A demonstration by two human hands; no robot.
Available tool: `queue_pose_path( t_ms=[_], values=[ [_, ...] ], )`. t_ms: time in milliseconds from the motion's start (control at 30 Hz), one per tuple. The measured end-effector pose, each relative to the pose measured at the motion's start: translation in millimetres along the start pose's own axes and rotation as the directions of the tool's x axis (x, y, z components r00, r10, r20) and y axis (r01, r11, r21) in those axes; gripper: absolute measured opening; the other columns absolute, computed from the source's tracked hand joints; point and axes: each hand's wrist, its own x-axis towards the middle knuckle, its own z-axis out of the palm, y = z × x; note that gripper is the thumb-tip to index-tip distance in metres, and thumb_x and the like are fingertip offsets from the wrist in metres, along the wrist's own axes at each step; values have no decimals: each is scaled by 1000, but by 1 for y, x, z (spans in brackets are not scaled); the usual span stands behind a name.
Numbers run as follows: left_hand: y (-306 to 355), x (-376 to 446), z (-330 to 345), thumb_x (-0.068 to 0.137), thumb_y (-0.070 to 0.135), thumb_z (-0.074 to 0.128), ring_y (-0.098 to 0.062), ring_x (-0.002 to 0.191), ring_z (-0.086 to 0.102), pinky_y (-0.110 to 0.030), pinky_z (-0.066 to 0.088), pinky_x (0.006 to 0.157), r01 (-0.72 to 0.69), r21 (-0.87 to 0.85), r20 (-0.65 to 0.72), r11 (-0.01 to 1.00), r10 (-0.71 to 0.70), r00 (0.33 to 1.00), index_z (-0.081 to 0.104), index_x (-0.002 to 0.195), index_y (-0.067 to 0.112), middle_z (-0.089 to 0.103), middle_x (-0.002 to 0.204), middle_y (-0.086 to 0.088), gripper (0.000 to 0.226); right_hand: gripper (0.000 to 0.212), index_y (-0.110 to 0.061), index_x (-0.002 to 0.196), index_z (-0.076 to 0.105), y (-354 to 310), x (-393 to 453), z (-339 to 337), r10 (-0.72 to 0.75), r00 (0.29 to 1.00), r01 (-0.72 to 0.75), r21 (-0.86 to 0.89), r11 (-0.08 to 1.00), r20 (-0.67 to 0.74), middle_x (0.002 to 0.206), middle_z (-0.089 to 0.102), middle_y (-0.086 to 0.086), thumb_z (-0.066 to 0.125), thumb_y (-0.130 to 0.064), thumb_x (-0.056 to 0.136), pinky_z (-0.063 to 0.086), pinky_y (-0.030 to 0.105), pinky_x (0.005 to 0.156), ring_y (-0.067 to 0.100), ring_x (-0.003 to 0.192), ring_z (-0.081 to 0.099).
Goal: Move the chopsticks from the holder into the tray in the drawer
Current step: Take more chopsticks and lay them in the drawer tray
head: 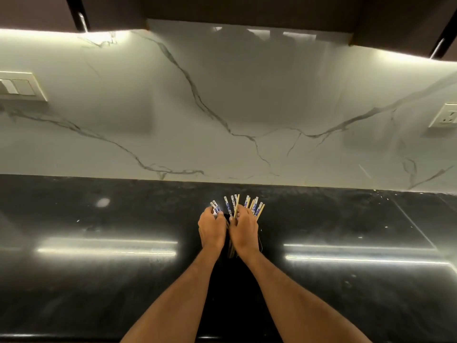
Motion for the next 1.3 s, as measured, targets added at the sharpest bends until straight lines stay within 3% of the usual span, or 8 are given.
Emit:
queue_pose_path(
  t_ms=[167, 333, 533, 633, 733, 867, 1167, 1300],
  values=[
    [-9, 15, 12, 96, 10, 54, -6, 70, 57, -16, 40, 55, 18, -49, 20, 999, -17, 1000, 66, 91, 9, 70, 88, -4, 13, 29, -11, 125, 58, 1, 4, 8, 3, 1000, -3, -12, 1000, -18, 118, 60, 1, 58, -5, 96, 38, 23, 101, 12, 109, 52],
    [-10, 20, 15, 98, 4, 54, -3, 67, 57, -4, 44, 54, -34, -75, 68, 997, 39, 997, 68, 92, 3, 66, 79, 1, 16, 22, -16, 122, 58, -1, 9, 10, -17, 1000, 16, -45, 999, -24, 113, 59, -2, 59, -16, 99, 44, 20, 91, 5, 95, 48],
    [-15, 24, 13, 98, 7, 58, -5, 75, 64, -9, 46, 59, -93, -49, 102, 995, 97, 990, 73, 96, 10, 73, 87, -1, 16, 33, -14, 134, 51, -3, 10, 13, -10, 1000, 10, -28, 1000, 24, 119, 62, 2, 56, -14, 101, 47, 31, 98, 15, 108, 59],
    [-18, 29, 13, 95, 5, 60, -12, 74, 66, -20, 49, 65, -110, -49, 97, 993, 115, 989, 73, 86, 12, 73, 80, -1, 17, 30, -16, 128, 53, -4, 14, 15, -19, 999, 19, 18, 1000, 38, 105, 69, 0, 58, -11, 99, 53, 28, 90, 13, 96, 63],
    [-17, 30, 10, 93, 5, 64, -6, 65, 60, -13, 44, 59, -138, -8, 74, 990, 138, 988, 74, 81, 11, 71, 73, 1, 17, 19, -15, 115, 63, -5, 20, 16, -15, 1000, 15, 17, 1000, 19, 95, 71, -1, 61, -10, 97, 54, 25, 82, 9, 86, 64],
    [-17, 31, 6, 91, 3, 67, -2, 67, 64, -8, 45, 58, -170, 21, 78, 985, 167, 983, 78, 86, 13, 74, 75, 2, 16, 9, -13, 95, 69, -6, 25, 15, -25, 999, 26, -32, 999, 39, 90, 71, 1, 63, -6, 94, 49, 21, 75, 10, 80, 61],
    [-7, 30, -1, 91, -5, 66, -3, 81, 70, -21, 61, 77, -238, -56, 38, 970, 240, 970, 79, 106, 15, 77, 88, 1, 28, 25, -9, 104, 62, -4, 36, 5, -44, 978, 31, 66, 997, 206, 77, 56, -13, 64, 9, 88, 46, 7, 58, 2, 70, 57],
    [-8, 29, -1, 91, -4, 67, 1, 85, 68, -8, 55, 75, -241, -72, 35, 968, 244, 969, 77, 113, 15, 78, 95, 2, 31, 23, -7, 101, 67, 1, 40, 5, -18, 977, 4, 68, 998, 211, 80, 63, -5, 67, 10, 85, 49, 12, 60, 9, 76, 64]
  ],
)
